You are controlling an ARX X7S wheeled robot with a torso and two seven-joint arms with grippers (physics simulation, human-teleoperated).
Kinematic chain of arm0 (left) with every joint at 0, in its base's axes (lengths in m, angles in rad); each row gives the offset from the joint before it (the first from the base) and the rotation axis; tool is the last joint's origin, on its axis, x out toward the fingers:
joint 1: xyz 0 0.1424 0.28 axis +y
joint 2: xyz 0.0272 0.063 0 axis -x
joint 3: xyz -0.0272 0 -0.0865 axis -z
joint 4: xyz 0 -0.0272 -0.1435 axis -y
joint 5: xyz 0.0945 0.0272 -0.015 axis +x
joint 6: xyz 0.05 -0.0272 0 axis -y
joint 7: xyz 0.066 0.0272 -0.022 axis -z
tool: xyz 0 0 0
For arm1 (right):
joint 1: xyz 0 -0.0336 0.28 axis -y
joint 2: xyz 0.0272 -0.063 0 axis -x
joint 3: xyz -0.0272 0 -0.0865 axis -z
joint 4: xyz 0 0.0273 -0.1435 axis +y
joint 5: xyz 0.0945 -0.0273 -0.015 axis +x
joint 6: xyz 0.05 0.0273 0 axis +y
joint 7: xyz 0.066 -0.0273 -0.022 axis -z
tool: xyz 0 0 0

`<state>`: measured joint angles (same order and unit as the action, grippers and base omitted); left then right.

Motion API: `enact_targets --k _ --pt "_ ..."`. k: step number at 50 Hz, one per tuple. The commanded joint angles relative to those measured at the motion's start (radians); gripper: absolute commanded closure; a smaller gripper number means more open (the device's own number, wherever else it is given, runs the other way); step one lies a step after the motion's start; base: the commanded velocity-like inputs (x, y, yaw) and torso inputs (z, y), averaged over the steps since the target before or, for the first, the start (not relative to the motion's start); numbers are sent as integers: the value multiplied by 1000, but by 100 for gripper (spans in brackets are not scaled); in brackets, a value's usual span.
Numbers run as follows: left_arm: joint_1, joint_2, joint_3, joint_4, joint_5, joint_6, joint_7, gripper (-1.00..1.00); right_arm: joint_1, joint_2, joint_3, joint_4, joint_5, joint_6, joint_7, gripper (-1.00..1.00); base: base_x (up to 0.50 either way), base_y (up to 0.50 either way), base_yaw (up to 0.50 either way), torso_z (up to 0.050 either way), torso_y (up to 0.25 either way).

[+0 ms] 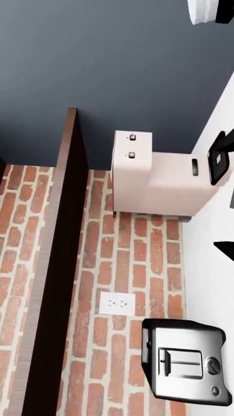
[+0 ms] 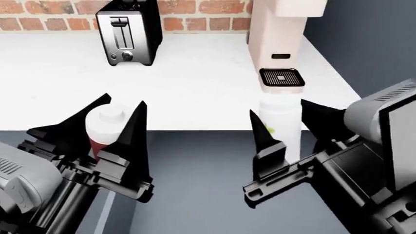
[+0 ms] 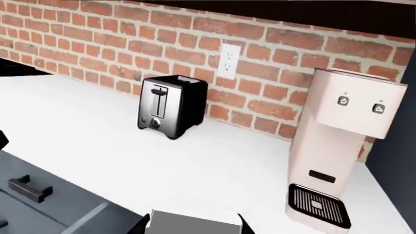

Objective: Pick and place the shaker into the drawer. Then close the cabinet.

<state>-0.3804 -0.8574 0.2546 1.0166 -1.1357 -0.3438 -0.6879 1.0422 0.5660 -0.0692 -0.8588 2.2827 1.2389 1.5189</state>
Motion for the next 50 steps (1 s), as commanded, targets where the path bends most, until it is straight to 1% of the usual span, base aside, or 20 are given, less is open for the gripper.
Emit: enact_targets --k 1,5,11,19,25,30,39,50 --pt "-10 -9 3 0 -16 15 -10 100 60 56 -234 107 112 -44 -11 100 0 0 0 0 0" --pt "-6 -14 2 2 -17 21 -11 100 94 66 -290 149 131 -34 -28 100 0 0 0 0 0" --pt "9 -23 1 6 -12 34 -11 100 77 45 -322 247 64 54 -103 100 0 0 0 0 0" --pt "31 -37 -4 1 -4 55 -4 100 7 5 -307 369 -72 165 -220 100 0 0 0 0 1" --pt "50 -43 -6 -3 6 69 4 100 -30 -1 -281 475 -186 237 -311 100 0 0 0 0 0" --pt "58 -49 -9 -9 11 78 7 100 -66 13 -274 528 -244 267 -367 100 0 0 0 2 0" --pt "61 -53 -3 -9 16 82 8 100 -131 60 -238 583 -317 264 -445 100 0 0 0 0 1" --pt "52 -59 4 -10 15 82 6 100 -217 147 -218 618 -361 243 -489 100 0 0 0 0 0"
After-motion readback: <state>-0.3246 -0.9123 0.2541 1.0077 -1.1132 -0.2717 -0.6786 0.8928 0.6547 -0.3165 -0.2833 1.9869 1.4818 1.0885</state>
